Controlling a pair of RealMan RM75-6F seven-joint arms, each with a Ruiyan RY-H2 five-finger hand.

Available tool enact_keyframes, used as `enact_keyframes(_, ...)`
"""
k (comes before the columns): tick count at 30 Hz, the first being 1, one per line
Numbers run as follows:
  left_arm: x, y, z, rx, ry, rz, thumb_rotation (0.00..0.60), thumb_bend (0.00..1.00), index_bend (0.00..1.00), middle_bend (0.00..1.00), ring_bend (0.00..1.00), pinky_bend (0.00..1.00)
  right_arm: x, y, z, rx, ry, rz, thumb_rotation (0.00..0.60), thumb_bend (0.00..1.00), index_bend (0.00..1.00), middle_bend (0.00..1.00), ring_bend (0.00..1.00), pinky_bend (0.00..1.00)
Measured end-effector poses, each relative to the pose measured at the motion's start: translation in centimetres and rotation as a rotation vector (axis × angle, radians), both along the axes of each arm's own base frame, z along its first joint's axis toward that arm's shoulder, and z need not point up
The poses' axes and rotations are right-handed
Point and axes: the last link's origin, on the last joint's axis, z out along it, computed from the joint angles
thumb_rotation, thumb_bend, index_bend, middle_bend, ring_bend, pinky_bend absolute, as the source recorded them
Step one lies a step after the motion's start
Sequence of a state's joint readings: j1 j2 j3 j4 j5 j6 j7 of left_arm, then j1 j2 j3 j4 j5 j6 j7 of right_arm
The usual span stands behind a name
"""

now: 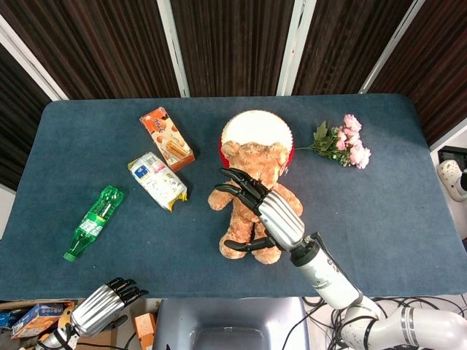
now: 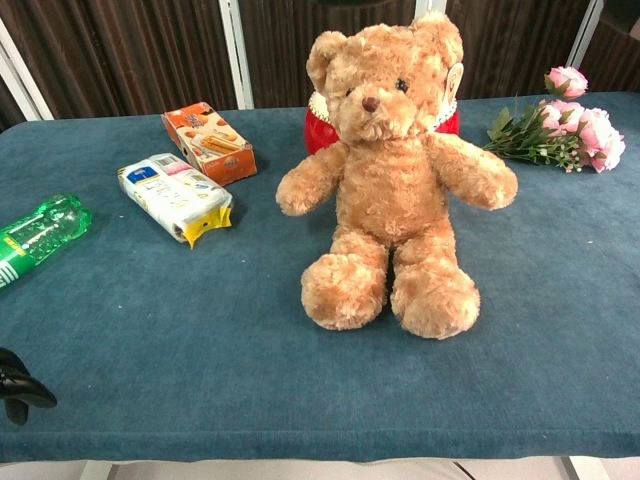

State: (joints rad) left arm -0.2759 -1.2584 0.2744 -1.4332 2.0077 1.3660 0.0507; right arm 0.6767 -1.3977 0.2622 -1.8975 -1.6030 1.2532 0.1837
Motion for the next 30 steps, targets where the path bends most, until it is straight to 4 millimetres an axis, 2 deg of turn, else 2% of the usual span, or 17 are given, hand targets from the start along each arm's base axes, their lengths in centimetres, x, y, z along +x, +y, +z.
enact_keyframes(21,-0.1,0.2,0.3,0.065,0.013,-0.007,0.600,0.28,0.26,0.35,0.26,0.36,-1.2,-0.1,-1.1,-0.001,0.049,-0.013,0.600,0.06,0.18,0.04,0.02,0.17)
enact_keyframes(30,0.2,1.1,1.1,0.253,-0.049,-0.061,0.600,0.28,0.26,0.30,0.25,0.39,-2.1,0.7,-1.9,0.035,0.089,-0.007,0.600,0.06,0.18,0.04,0.02,0.17)
